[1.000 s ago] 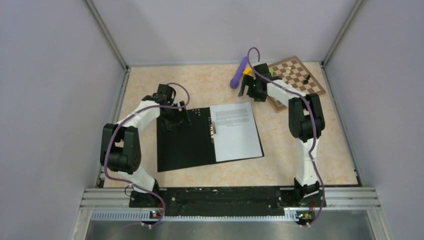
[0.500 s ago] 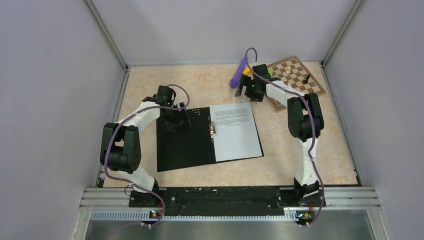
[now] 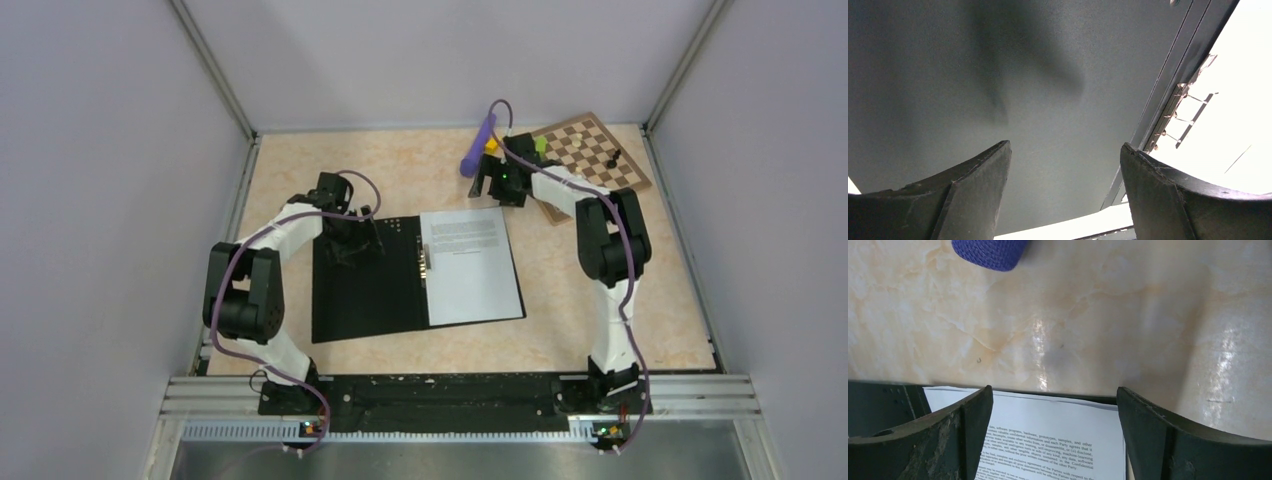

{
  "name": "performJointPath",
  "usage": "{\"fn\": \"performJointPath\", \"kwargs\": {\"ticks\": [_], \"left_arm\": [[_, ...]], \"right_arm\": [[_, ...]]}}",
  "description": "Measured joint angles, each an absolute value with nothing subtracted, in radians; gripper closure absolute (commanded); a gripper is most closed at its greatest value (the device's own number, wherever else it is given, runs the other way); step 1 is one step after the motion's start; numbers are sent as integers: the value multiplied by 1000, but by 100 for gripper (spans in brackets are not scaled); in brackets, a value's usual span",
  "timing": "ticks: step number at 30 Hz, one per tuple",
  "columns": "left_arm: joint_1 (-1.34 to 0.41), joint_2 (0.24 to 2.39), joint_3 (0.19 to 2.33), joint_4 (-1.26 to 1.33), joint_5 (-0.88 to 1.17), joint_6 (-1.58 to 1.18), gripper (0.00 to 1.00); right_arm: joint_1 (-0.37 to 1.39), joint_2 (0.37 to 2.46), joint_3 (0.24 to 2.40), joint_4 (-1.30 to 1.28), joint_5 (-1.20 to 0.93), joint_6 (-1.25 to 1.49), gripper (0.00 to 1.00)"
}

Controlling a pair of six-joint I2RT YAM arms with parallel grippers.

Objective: Put the files into the folder

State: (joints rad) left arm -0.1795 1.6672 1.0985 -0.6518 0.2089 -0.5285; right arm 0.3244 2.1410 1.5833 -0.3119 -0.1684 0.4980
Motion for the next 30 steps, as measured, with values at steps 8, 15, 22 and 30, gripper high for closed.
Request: {"fn": "performJointPath", "kwargs": {"ticks": [8, 15, 22, 30], "left_arm": [[-179, 1674, 1098, -650, 216, -529, 16], [-179, 1674, 1098, -649, 220, -528, 16], [-179, 1674, 1098, -650, 220, -528, 16], [-179, 1674, 1097, -646, 220, -529, 16]], "right_arm": [[334, 2075, 1517, -316, -59, 497, 8], [334, 2040, 1446, -291, -48, 500, 8], [336, 2034, 1420, -262, -84, 516, 8], [360, 2034, 1420, -260, -98, 521, 8]]}}
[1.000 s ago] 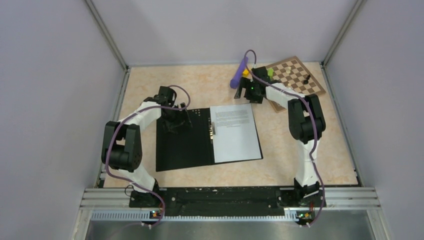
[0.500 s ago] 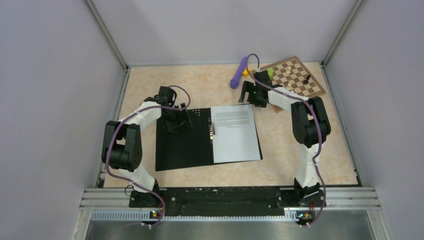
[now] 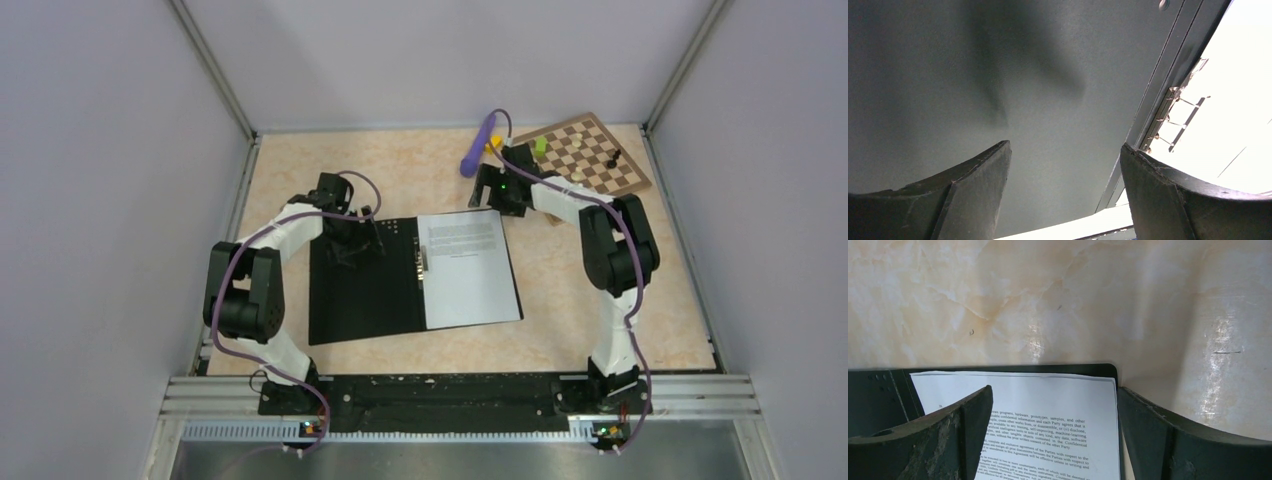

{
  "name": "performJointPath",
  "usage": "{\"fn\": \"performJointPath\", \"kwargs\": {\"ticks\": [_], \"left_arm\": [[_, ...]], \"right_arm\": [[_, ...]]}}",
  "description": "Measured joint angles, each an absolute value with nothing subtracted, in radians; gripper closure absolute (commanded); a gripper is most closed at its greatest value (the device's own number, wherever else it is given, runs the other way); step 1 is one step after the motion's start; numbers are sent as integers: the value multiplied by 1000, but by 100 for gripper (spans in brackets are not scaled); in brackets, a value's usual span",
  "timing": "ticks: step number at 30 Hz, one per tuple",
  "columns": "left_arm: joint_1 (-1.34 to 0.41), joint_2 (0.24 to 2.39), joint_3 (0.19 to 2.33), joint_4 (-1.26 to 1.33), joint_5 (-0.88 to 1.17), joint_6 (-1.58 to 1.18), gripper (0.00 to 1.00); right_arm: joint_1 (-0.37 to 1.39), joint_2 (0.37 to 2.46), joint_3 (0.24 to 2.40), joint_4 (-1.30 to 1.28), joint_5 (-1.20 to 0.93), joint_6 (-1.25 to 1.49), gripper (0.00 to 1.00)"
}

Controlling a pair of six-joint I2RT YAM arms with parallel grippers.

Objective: Put the files into the folder

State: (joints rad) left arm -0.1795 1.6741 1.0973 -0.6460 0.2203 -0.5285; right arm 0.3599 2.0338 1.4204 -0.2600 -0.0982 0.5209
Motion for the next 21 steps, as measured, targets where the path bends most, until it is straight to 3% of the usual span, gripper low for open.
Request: {"fn": "performJointPath", "kwargs": {"ticks": [14, 21], "left_arm": [[-179, 1674, 1088, -637, 224, -528, 16], [-179, 1673, 1088, -638, 227, -529, 15]], "right_arm": [[371, 2018, 1420, -272, -47, 521, 4], [374, 1863, 1420, -300, 56, 519, 3]]}}
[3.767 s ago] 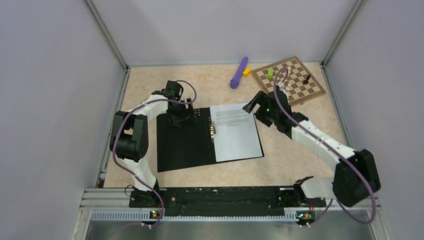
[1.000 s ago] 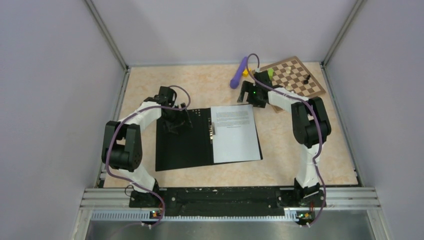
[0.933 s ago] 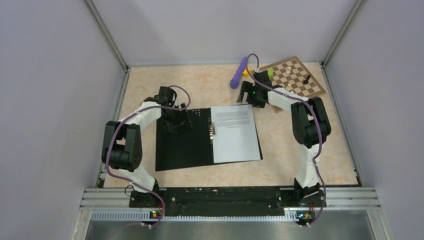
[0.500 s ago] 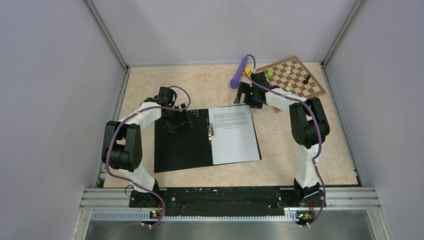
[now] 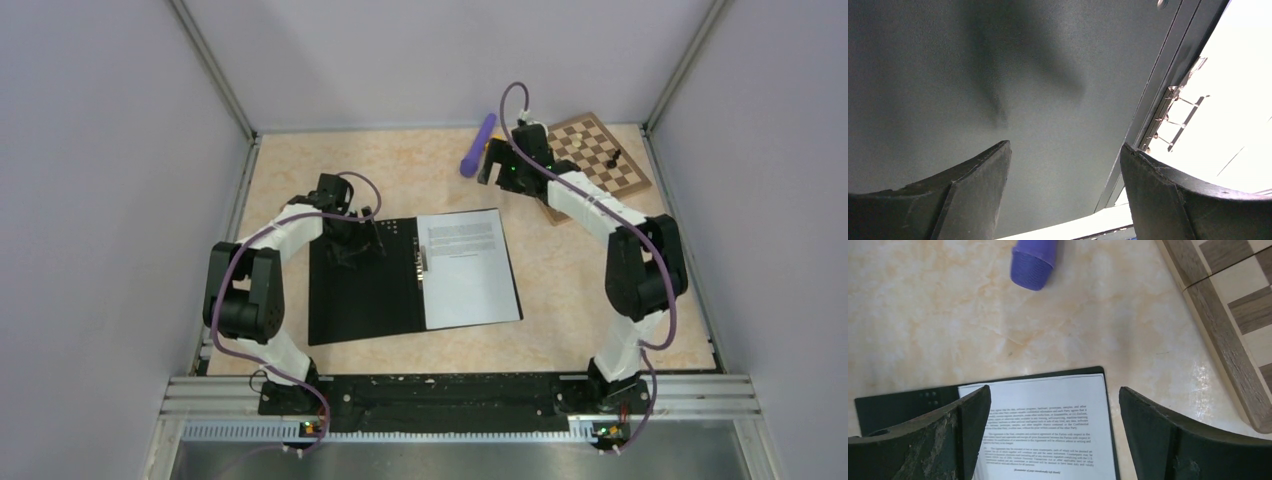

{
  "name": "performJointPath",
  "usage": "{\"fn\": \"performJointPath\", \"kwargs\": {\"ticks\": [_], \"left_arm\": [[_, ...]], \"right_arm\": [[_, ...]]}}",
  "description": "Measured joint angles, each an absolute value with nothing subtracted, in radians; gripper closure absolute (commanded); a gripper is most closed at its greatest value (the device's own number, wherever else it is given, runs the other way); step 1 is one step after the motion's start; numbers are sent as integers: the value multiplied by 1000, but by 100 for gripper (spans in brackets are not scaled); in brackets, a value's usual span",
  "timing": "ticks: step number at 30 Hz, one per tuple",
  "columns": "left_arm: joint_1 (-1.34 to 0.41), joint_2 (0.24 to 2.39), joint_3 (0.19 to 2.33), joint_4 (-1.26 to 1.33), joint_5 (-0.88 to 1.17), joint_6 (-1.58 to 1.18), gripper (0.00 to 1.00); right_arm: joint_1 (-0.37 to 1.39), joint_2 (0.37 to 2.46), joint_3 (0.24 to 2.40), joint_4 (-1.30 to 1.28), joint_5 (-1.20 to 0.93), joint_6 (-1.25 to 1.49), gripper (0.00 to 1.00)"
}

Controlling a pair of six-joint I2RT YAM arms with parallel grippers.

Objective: Put the files into the folder

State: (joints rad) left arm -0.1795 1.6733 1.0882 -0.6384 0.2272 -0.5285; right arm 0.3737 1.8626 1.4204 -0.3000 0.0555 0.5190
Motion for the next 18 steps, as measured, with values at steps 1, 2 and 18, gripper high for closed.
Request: {"fn": "performJointPath", "kwargs": {"ticks": [1, 2, 18], "left_arm": [[-179, 1673, 1088, -639, 227, -529, 16], [-179, 1671, 1088, -639, 227, -530, 16], [-209, 1563, 1153, -732, -54, -627, 16]], "right_arm": [[377, 1834, 1420, -300, 64, 517, 3], [384, 1810, 1420, -300, 70, 515, 4], [694, 1841, 1438, -427, 134, 483, 25]]}}
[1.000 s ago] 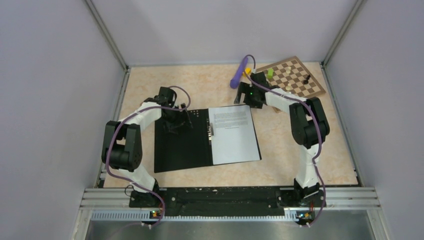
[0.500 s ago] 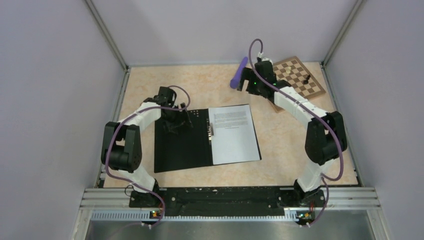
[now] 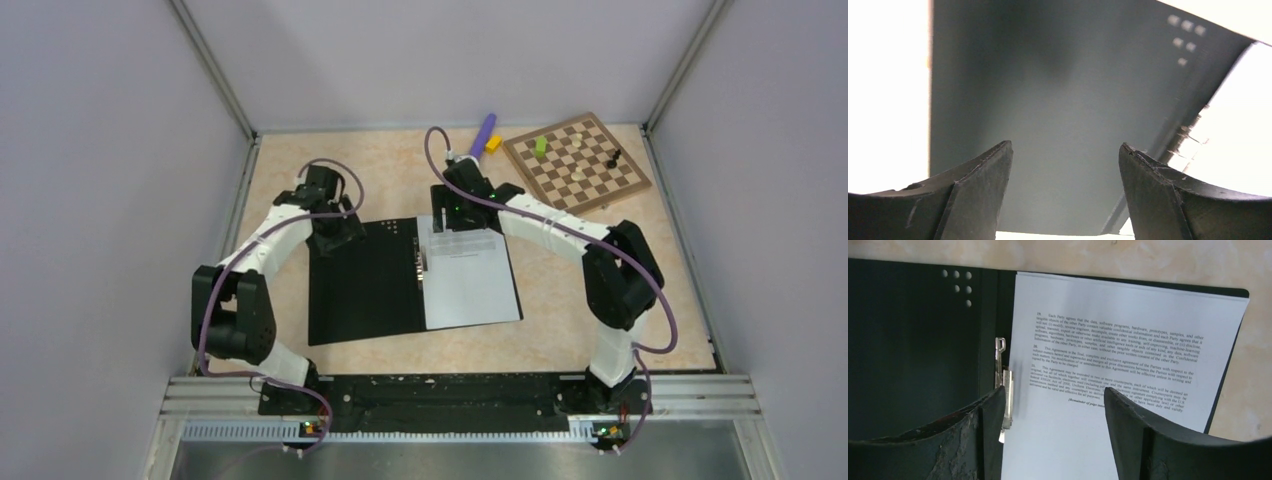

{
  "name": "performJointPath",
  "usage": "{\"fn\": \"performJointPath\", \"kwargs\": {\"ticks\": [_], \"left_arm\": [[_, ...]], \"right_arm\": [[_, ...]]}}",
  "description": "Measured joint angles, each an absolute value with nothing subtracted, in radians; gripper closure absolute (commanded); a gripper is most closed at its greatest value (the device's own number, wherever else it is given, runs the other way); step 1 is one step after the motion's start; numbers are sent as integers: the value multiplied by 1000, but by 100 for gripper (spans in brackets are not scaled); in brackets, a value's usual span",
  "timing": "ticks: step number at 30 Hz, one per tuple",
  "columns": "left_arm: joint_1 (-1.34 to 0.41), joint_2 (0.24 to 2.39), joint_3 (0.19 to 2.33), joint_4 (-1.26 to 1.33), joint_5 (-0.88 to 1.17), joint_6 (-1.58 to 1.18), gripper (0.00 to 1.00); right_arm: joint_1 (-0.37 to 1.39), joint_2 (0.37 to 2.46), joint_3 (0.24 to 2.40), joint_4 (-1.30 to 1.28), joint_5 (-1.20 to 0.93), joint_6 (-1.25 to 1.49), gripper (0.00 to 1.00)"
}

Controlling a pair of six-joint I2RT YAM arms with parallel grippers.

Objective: Put the files into the folder

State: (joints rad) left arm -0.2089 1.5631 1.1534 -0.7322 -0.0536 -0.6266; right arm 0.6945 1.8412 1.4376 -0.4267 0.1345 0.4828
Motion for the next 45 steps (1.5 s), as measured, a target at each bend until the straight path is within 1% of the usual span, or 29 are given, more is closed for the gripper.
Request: {"fn": "performJointPath", "kwargs": {"ticks": [3, 5, 9, 12, 15, 20, 25, 28, 30, 33, 37, 40, 45], "left_arm": [[-121, 1522, 1102, -736, -71, -625, 13], [-53, 1488, 1064, -741, -72, -620, 11], [64, 1444, 988, -719, -69, -627, 4], [109, 1434, 884, -660, -46, -654, 3], [110, 1470, 801, -612, 15, -676, 5], [106, 1472, 774, -517, 95, -733, 7], [15, 1433, 711, -341, 171, -794, 8], [-27, 1443, 706, -284, 226, -813, 8], [-50, 1441, 703, -272, 242, -818, 8], [-97, 1423, 703, -305, 233, -816, 8], [-153, 1372, 727, -468, 188, -784, 8], [-165, 1366, 818, -553, 144, -749, 8], [-168, 1427, 970, -565, 133, -711, 9]], "right_arm": [[704, 1843, 1423, -445, 145, 488, 20], [703, 1837, 1399, -439, 164, 491, 20], [698, 1782, 1295, -440, 198, 501, 17], [698, 1713, 1219, -441, 215, 510, 16], [695, 1636, 1164, -439, 224, 519, 15], [670, 1489, 1068, -436, 244, 536, 13], [599, 1369, 994, -445, 255, 550, 12], [576, 1331, 991, -456, 270, 548, 12], [575, 1335, 1004, -467, 271, 541, 13], [576, 1375, 1052, -486, 267, 532, 20], [598, 1497, 1182, -545, 303, 543, 22], [643, 1630, 1316, -574, 346, 546, 22], [685, 1808, 1459, -601, 329, 566, 31]]}}
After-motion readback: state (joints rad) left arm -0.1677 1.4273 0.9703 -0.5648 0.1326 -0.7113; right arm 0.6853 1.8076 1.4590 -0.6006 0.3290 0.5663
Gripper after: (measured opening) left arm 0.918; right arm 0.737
